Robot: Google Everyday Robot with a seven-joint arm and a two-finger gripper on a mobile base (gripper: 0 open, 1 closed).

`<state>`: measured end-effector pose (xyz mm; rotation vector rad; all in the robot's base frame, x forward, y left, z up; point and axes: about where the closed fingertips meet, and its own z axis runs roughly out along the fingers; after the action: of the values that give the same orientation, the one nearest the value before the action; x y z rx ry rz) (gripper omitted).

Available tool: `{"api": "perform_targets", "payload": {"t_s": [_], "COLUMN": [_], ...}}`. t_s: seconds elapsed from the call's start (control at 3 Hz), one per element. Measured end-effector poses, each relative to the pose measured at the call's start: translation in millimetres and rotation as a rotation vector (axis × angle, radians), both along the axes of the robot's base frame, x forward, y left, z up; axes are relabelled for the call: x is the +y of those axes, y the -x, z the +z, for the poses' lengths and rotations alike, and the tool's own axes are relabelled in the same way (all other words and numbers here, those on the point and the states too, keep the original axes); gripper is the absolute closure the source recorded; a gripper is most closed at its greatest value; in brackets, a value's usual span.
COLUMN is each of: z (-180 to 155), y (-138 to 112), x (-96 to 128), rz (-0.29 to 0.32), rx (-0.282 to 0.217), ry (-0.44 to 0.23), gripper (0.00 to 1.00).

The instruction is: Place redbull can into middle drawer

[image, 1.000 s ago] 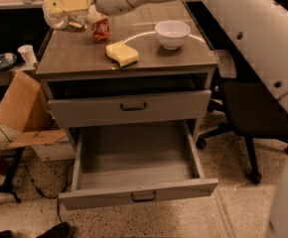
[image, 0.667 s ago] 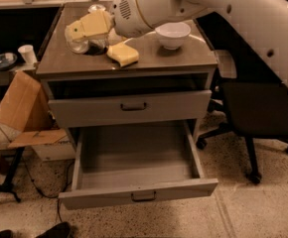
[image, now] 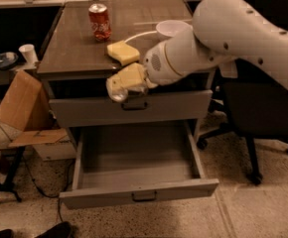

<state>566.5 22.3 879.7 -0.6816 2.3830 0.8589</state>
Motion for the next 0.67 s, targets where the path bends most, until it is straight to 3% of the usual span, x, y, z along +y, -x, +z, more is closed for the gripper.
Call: {"api": "perform_targets", "payload": {"t_s": [0.33,0.67], "z": [-61.0,-110.5], "y": [-0.4,-10.9], "x": [-31.4,-45.1], "rz": [-0.087,-0.145], "rx": [0.007,-0.004], "ry": [0.083,0.116], "gripper": [1.00,1.00]}}
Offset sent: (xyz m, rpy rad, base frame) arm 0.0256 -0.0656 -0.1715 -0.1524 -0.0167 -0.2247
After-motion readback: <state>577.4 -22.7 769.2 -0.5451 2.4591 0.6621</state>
